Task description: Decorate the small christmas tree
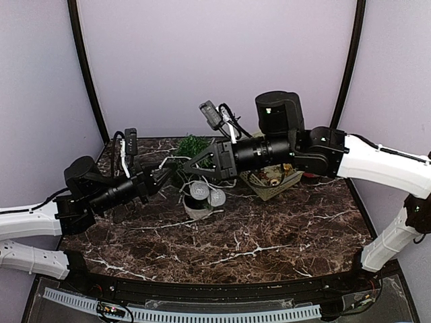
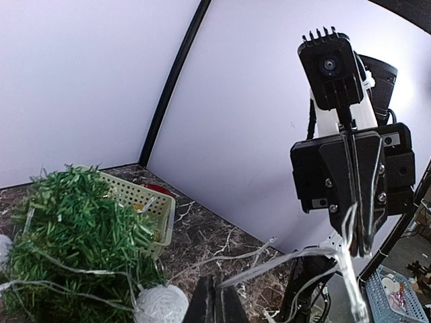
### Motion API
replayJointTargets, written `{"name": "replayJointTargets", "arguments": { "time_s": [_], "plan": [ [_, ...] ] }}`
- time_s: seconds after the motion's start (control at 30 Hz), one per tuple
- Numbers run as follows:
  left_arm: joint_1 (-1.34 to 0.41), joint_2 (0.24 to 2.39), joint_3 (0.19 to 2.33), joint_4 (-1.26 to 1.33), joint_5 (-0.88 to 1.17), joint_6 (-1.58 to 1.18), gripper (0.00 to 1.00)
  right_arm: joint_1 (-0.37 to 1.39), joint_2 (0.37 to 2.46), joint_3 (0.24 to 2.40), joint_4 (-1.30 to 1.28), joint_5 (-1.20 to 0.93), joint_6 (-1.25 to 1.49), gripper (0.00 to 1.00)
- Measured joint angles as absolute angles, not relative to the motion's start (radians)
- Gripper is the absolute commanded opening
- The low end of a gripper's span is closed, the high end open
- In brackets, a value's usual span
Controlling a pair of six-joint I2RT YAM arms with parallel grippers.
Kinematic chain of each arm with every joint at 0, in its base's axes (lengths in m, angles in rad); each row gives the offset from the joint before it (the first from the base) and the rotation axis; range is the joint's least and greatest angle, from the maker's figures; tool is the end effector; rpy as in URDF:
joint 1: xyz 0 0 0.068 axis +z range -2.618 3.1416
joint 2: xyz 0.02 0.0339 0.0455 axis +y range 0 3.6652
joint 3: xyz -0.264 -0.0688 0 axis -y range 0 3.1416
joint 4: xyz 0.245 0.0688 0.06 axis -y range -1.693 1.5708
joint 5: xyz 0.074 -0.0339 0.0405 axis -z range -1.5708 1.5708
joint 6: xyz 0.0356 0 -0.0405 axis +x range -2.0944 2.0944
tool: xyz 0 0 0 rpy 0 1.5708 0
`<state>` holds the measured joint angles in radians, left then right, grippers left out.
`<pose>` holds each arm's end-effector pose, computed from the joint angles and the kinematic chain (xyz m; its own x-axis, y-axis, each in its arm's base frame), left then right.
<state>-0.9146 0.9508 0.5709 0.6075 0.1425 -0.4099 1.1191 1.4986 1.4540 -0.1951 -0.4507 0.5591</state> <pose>0.1319 -0.1796 0.3179 -0.2199 -0.3610 -0.9063 0.8516 0.3821 -0.3588 0.1394 0.3229 0.4007 -0.6154 -0.1746 -0.7686 -0.7882 0.1236 0.6029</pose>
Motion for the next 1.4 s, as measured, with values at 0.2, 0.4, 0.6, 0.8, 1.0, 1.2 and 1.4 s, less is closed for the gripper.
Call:
{"name": "replayJointTargets", "arguments": {
  "time_s": [0.2, 0.4, 0.6, 0.8, 1.0, 1.2, 1.4],
  "plan": [
    [-0.915, 0.803, 0.543, 0.413, 0.037, -0.432, 0.00, 1.119, 1.508, 1.511, -0.275, -0.379, 0.535, 0.00],
    [-0.925, 0.719, 0.551, 0.194, -0.086, -0.459, 0.00, 1.120, 1.607, 1.600, -0.337, -0.333, 0.515, 0.00],
    [-0.881, 0.739, 0.556, 0.032, -0.132, -0.507, 0.00, 1.120, 1.717, 1.684, -0.411, -0.272, 0.506, 0.00],
    [-0.759, 0.805, 0.556, 0.031, -0.006, -0.527, 0.00, 1.126, 1.781, 1.750, -0.478, -0.218, 0.491, 0.00],
    [-0.701, 0.915, 0.557, 0.088, 0.111, -0.523, 0.00, 1.126, 1.805, 1.785, -0.529, -0.191, 0.479, 0.00],
    [-0.693, 1.007, 0.556, 0.112, 0.151, -0.520, 0.00, 1.126, 1.815, 1.758, -0.555, -0.183, 0.475, 0.00],
    [-0.671, 1.031, 0.554, 0.111, 0.160, -0.519, 0.00, 1.126, 1.821, 1.726, -0.550, -0.176, 0.476, 0.00]
  ]
}}
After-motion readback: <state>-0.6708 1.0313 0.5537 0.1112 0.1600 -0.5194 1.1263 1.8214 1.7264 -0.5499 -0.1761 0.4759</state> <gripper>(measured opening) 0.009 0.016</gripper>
